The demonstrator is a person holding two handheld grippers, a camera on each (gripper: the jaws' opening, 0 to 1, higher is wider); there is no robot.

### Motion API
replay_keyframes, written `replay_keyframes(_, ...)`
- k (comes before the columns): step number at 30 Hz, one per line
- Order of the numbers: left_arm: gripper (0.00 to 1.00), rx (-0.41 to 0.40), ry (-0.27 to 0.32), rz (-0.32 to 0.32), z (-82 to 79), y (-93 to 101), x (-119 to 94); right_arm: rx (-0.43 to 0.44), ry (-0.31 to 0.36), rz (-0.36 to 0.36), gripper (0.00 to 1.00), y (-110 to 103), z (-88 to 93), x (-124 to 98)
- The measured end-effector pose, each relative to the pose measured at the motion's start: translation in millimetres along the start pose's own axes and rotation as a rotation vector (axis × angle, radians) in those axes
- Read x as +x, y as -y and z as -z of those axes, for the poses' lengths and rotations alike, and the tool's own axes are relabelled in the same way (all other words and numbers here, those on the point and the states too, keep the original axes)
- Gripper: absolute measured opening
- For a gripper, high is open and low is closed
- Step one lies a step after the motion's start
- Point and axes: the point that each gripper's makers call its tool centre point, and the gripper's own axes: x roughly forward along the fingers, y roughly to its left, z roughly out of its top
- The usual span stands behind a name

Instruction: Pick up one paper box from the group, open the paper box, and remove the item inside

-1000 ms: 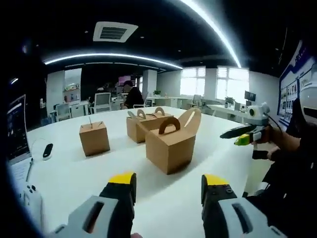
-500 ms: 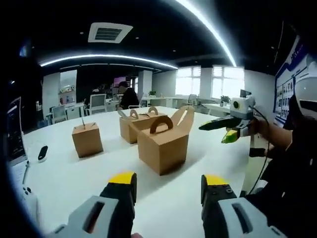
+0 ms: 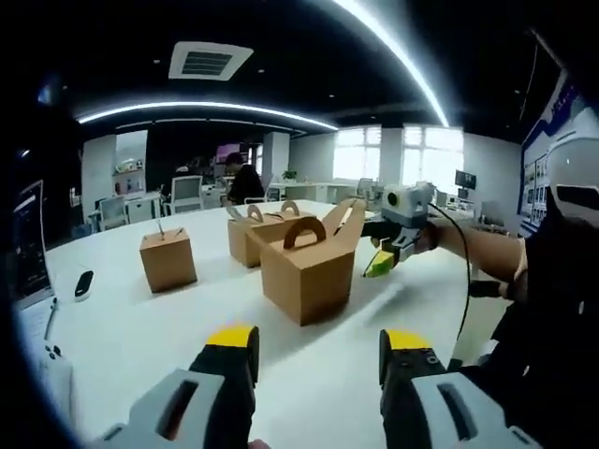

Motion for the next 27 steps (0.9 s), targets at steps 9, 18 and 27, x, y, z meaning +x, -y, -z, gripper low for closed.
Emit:
replay_keyframes(9, 0.52, -0.008, -0.003, -0.003, 0.9, -2.1, -1, 0.005, 0.042, -0.096, 0.89, 3, 5.9, 17)
replay_keyframes(18, 0.52, -0.005, -0.012, 0.017, 4.5, 1.5, 3, -0.015, 0.049, -0.122, 0.72, 1, 10.7, 23)
replay_keyframes(27, 0.52, 0.011, -0.007, 0.030, -1.0, 6.4, 3, -0.029, 0.058, -0.146, 0.71, -1, 10.4, 23)
